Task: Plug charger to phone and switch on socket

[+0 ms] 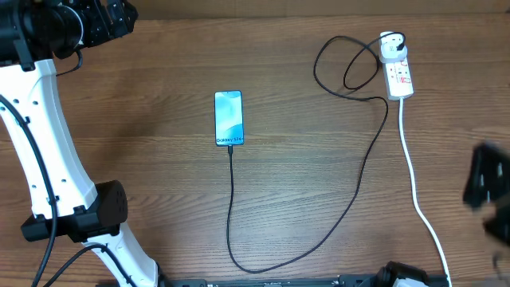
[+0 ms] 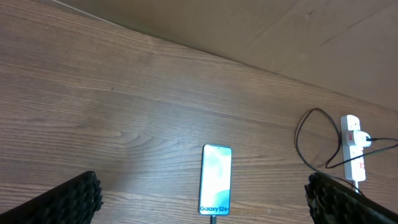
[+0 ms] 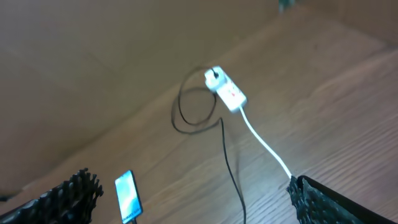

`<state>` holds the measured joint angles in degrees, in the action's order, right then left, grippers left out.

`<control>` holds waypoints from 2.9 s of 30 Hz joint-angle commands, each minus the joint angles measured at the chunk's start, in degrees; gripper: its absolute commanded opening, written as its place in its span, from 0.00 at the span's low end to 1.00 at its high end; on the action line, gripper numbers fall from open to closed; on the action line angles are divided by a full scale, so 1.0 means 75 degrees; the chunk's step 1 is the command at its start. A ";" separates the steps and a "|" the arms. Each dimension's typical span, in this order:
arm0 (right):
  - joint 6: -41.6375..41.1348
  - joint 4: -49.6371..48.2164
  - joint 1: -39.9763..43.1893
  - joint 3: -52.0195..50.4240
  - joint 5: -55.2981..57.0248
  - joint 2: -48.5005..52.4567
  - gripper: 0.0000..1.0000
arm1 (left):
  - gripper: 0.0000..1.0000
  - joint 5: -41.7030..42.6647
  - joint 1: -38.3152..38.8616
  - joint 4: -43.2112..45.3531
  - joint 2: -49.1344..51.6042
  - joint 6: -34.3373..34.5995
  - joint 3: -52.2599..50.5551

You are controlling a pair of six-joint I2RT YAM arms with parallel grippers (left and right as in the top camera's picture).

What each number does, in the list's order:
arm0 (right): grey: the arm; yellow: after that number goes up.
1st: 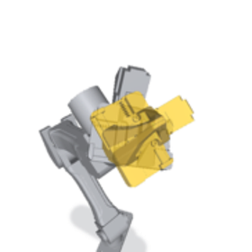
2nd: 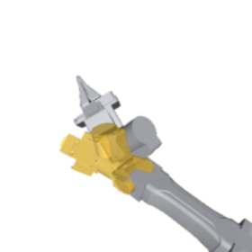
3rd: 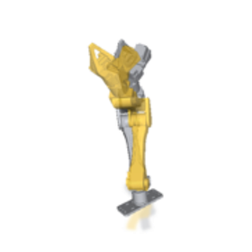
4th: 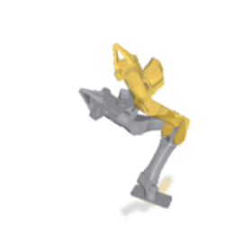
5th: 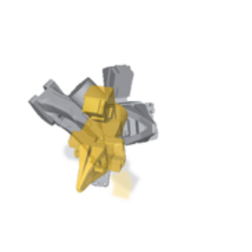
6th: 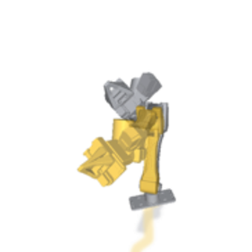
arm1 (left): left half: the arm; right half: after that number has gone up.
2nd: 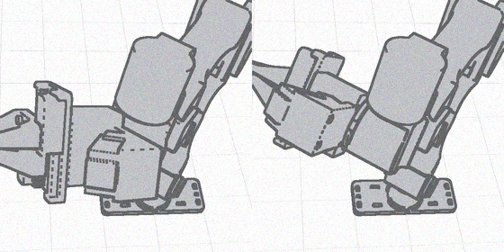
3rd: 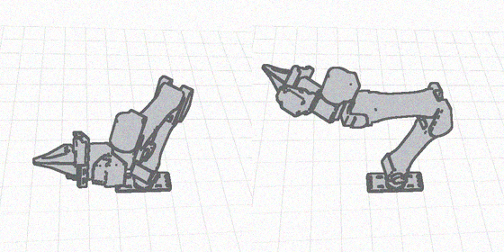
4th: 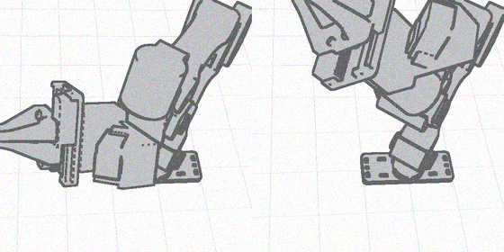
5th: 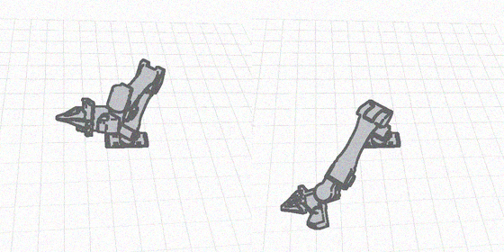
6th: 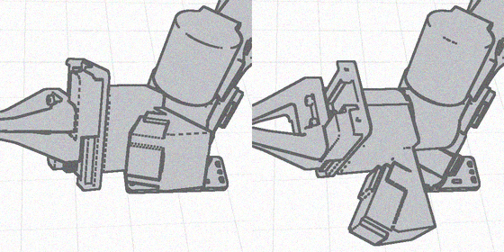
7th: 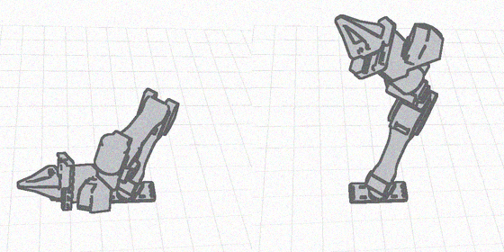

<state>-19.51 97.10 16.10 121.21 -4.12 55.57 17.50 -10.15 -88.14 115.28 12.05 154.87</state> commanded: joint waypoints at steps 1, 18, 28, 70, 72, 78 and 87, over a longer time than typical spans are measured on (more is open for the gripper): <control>0.1026 -0.0009 0.0000 0.0050 0.0140 -0.0682 1.00 | 1.00 -0.0015 0.0026 0.0009 -0.0026 0.0026 0.0020; 0.2865 -0.3966 -0.0822 -0.5450 -0.0930 -0.3716 1.00 | 1.00 -0.0015 0.0026 0.0009 -0.0026 0.0026 0.0020; 0.2871 -1.0593 -0.2122 -1.1293 -0.0460 -0.5184 1.00 | 1.00 -0.0015 0.0026 0.0009 -0.0026 0.0026 0.0020; 0.2780 -1.2356 -0.2745 -1.6101 0.0143 -0.7388 1.00 | 1.00 -0.0015 0.0026 0.0009 -0.0026 0.0026 0.0020; 0.2783 -1.2356 -0.2745 -1.6101 0.0143 -0.7388 1.00 | 1.00 -0.0015 0.0026 0.0009 -0.0026 0.0026 0.0020; 0.2780 -1.2354 -0.2745 -1.6101 0.0143 -0.7388 1.00 | 1.00 -0.0015 0.0026 0.0009 -0.0026 0.0026 0.0020; 0.2780 -1.2356 -0.2745 -1.6101 0.0143 -0.7388 1.00 | 1.00 -0.1262 0.0073 -0.0064 -0.0644 -0.0061 -0.0737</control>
<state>1.65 4.75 -4.16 1.06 -2.76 0.84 13.43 -10.11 -88.58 114.74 12.03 153.38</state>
